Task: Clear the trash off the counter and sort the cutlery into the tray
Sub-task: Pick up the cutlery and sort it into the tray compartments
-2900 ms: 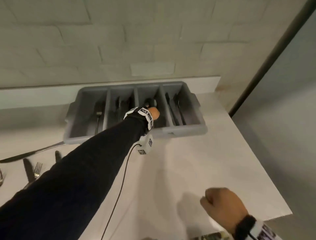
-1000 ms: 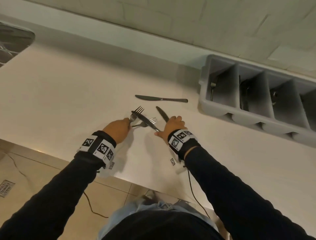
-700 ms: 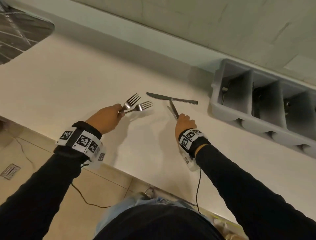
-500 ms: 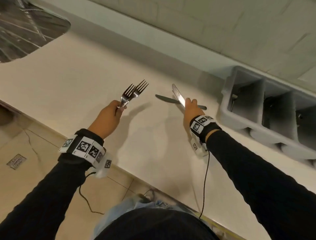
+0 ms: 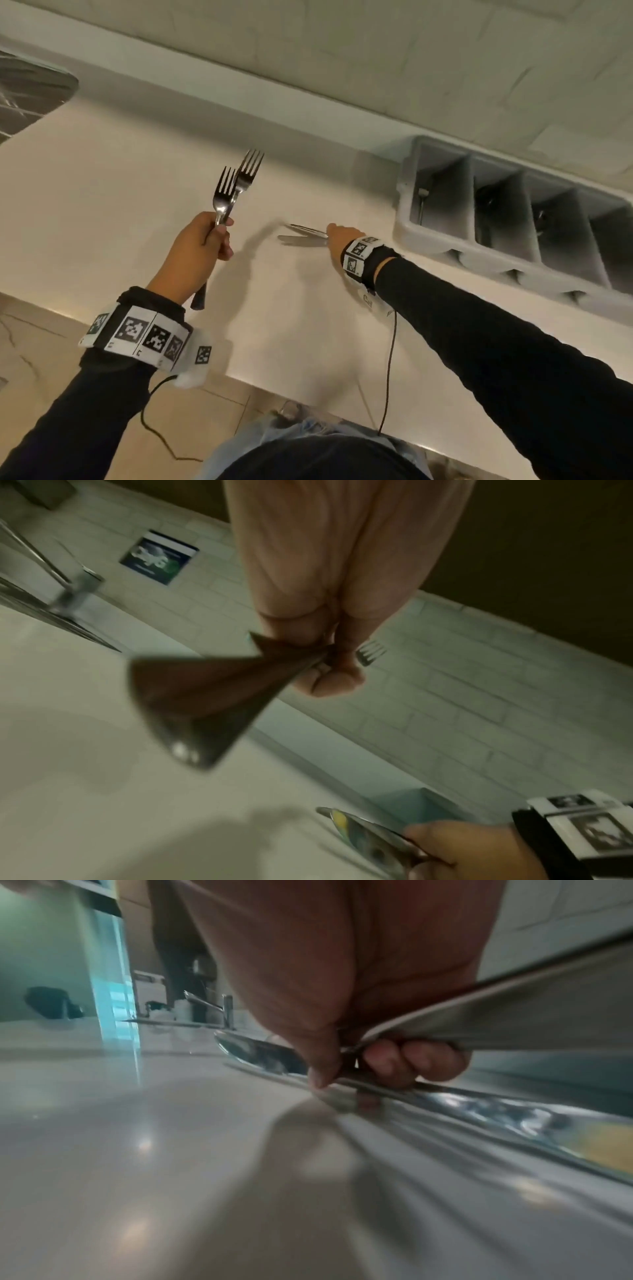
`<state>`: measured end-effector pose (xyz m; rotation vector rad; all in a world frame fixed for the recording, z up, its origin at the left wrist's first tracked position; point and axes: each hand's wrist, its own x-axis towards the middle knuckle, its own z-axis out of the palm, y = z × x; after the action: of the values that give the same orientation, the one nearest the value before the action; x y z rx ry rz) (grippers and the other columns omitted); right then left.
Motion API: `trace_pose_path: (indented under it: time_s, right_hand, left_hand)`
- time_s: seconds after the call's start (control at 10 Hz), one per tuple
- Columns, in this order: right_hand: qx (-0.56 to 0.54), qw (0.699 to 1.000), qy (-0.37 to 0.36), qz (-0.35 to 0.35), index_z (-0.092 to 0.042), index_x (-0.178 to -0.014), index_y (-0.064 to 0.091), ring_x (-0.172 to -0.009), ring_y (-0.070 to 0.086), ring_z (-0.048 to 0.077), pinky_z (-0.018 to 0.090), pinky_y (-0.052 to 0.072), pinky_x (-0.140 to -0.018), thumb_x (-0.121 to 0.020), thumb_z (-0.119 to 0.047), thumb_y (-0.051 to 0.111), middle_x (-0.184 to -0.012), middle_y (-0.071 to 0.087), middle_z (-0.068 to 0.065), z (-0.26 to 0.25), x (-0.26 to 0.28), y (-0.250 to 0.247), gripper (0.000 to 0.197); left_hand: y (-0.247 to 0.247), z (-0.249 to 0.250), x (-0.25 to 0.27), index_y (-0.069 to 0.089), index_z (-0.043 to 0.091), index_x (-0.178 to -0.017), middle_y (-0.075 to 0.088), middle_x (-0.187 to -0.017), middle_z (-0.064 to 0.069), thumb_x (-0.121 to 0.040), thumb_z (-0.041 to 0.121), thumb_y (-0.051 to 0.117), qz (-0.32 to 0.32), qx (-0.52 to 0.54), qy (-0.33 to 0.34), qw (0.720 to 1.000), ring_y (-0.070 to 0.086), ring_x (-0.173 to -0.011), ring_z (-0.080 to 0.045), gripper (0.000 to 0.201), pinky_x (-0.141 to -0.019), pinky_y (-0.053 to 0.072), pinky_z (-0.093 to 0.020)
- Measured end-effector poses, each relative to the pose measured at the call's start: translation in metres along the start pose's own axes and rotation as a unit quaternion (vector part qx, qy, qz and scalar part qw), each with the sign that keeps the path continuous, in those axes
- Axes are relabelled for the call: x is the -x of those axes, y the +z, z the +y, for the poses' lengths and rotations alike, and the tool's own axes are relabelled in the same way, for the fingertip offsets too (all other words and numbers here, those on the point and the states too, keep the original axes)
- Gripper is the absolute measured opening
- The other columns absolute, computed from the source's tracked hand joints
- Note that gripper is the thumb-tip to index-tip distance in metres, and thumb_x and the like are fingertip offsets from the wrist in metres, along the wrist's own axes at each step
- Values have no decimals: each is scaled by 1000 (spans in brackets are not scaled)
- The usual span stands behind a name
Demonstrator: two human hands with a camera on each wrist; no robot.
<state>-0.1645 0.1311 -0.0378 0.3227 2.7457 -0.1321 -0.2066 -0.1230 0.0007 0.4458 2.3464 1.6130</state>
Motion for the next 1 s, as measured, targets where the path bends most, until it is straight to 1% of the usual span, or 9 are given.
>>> trace_pose_path:
  time_s: [0.2, 0.3, 0.4, 0.5, 0.6, 0.7, 0.8, 0.9, 1.0]
  right_hand:
    - [-220, 955, 108, 169, -12, -113, 45, -93, 59, 26, 41, 47, -88, -96, -23, 41, -102, 63, 8, 54, 91, -27, 20]
    - [-494, 818, 115, 271, -25, -96, 41, -88, 62, 19, 33, 47, -84, -98, -24, 36, -88, 66, 2, 98, 145, -41, 6]
    - [-620, 692, 115, 353, -29, -89, 36, -70, 62, 18, 29, 52, -77, -100, -16, 31, -71, 58, 2, 148, 187, -48, 17]
    - [-680, 615, 114, 384, -27, -91, 37, -62, 55, 23, 43, 53, -76, -100, -17, 31, -68, 49, 5, 196, 219, -51, 15]
    - [-699, 588, 120, 389, -28, -92, 37, -58, 48, 22, 43, 52, -70, -100, -17, 31, -66, 43, 4, 238, 237, -50, 15]
    - [-704, 588, 109, 383, -25, -100, 37, -55, 47, 18, 37, 52, -62, -99, -18, 33, -64, 42, 2, 274, 244, -47, 8]
    - [-721, 581, 91, 365, -19, -112, 32, -50, 47, 15, 32, 52, -54, -99, -20, 34, -59, 45, -1, 304, 241, -44, 13]
    - [-742, 568, 73, 348, -19, -106, 32, -46, 47, 13, 33, 50, -53, -98, -21, 36, -55, 45, -2, 321, 233, -47, 9]
    - [-751, 559, 86, 339, -20, -107, 31, -45, 46, 13, 34, 48, -53, -99, -20, 36, -53, 45, -3, 343, 227, -55, 9]
  left_hand:
    - [68, 72, -26, 42, 17, -98, 67, -84, 13, -101, 20, 29, -52, -23, 127, 990, 56, -96, -16, 14, -89, 36, -29]
    - [126, 120, -48, 41, 25, -92, 67, -86, 8, -100, 18, 30, -78, 44, 187, 978, 59, -97, -18, 16, -82, 36, -31]
    - [193, 171, -77, 40, 26, -87, 65, -82, 3, -99, 11, 33, -84, 103, 189, 973, 62, -70, -4, 20, -62, 42, -20]
    - [258, 202, -116, 44, 19, -79, 54, -73, 0, -98, 3, 32, -91, 181, 75, 976, 59, -42, 7, 28, -44, 45, -11]
    - [312, 193, -155, 57, 1, -92, 64, -86, -16, -90, -2, 44, -129, 59, -14, 990, 71, -72, -18, 13, -70, 58, -31]
    - [346, 175, -166, 53, -12, -117, 62, -113, -24, -88, -2, 52, -195, -179, -30, 964, 62, -103, -34, 30, -72, 60, -20]
    - [362, 164, -165, 39, -9, -133, 52, -132, -21, -94, 1, 42, -257, -280, -60, 923, 62, -103, -34, 41, -51, 57, -19]
    - [364, 156, -171, 47, -8, -128, 57, -130, -24, -90, 3, 50, -293, -371, -63, 879, 58, -62, -18, 40, -52, 51, -24]
    - [368, 178, -161, 48, -8, -127, 57, -128, -24, -90, 4, 50, -281, -404, -86, 866, 60, -66, -21, 39, -57, 50, -26]
